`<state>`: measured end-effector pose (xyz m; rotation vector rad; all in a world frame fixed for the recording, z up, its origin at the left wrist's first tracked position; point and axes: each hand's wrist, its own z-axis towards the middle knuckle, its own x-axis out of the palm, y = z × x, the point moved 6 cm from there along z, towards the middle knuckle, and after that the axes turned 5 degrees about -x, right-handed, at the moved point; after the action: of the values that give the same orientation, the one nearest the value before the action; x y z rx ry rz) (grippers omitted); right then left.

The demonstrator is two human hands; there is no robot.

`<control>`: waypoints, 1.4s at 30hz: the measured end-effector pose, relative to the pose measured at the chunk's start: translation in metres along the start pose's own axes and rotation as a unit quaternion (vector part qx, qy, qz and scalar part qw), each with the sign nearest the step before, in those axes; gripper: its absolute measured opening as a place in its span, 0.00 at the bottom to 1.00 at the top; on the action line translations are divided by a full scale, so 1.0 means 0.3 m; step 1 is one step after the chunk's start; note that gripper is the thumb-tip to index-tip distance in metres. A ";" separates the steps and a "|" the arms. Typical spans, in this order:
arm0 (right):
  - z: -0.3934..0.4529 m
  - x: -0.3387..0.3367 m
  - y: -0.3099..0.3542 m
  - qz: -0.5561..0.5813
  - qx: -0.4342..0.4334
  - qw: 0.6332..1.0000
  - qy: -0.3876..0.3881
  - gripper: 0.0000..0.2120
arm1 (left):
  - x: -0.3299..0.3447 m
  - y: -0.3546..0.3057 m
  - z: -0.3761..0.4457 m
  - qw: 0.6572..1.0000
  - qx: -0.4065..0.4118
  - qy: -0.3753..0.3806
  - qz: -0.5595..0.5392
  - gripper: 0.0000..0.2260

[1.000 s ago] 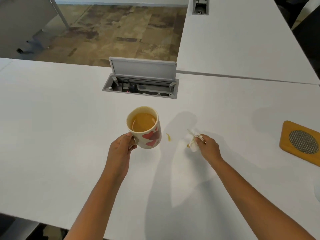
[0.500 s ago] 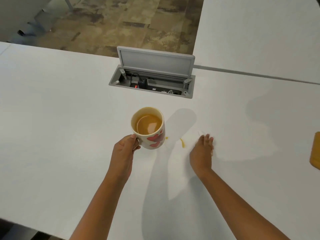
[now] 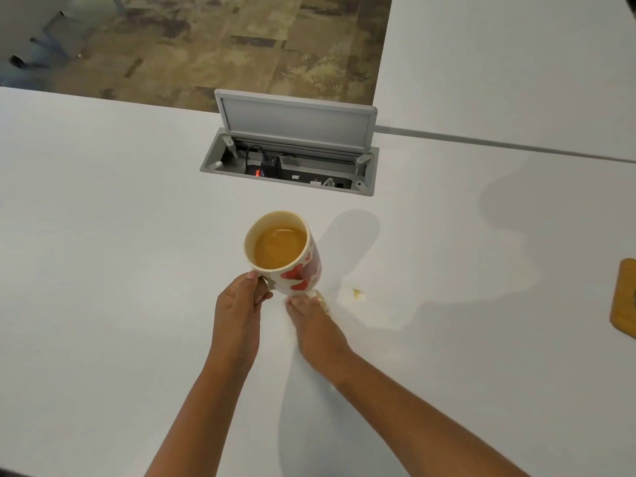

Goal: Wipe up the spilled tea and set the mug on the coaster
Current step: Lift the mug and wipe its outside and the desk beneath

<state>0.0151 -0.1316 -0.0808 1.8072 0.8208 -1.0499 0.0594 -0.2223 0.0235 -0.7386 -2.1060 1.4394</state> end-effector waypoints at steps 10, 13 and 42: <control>-0.280 -0.065 -0.461 0.011 0.254 0.962 -0.095 0.26 | 0.044 0.000 0.031 1.000 -0.006 0.005 0.003 0.25; -0.374 -0.066 -0.518 0.029 0.351 0.929 -0.117 0.26 | 0.058 0.019 0.036 1.000 -0.013 0.016 0.006 0.25; -0.731 -0.108 -0.738 0.059 0.444 0.882 -0.145 0.22 | 0.199 0.199 0.143 0.993 -0.092 0.062 -0.026 0.08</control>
<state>-0.1140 0.1537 -0.0704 2.2948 -0.0062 -1.7329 -0.0029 -0.1937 -0.0415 -0.8153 -2.1633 1.1519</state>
